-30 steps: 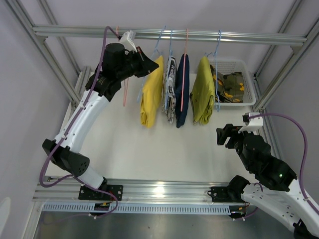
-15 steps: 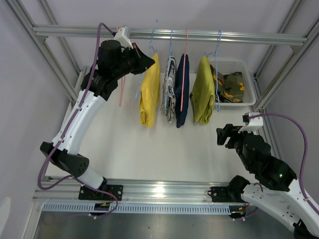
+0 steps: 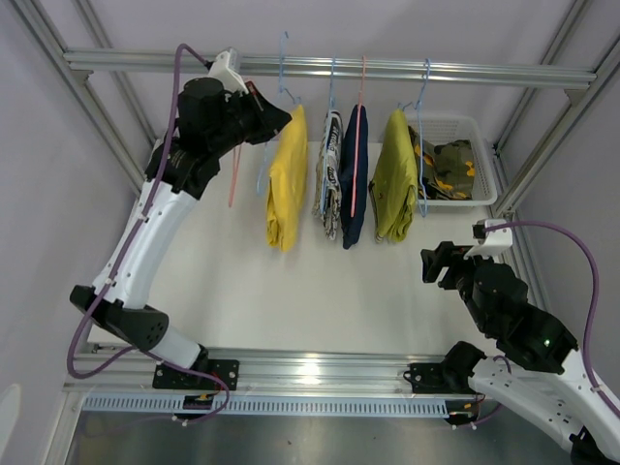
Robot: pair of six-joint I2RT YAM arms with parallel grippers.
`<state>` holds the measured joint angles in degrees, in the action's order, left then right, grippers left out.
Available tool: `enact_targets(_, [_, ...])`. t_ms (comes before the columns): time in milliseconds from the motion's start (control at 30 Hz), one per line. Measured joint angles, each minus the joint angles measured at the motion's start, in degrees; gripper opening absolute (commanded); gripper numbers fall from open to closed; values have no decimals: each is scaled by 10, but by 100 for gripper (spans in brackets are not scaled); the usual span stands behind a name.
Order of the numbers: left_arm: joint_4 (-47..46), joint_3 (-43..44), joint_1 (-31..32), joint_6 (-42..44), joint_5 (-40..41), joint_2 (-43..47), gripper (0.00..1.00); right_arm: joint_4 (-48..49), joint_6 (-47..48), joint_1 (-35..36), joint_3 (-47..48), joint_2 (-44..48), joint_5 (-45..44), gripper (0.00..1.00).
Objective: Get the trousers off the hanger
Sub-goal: Pick up the hanger from the clothesline.
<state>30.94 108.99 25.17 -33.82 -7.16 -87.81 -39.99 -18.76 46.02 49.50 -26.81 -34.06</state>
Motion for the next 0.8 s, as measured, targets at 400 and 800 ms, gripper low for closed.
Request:
enact_targets(400, [-62,-179,-5,3,41,195,1,9,3,0,-7,10,6,73])
enact_targets(800, [-63,-349,80,-11,227,275,1,8,4,0,9,-26,20,71])
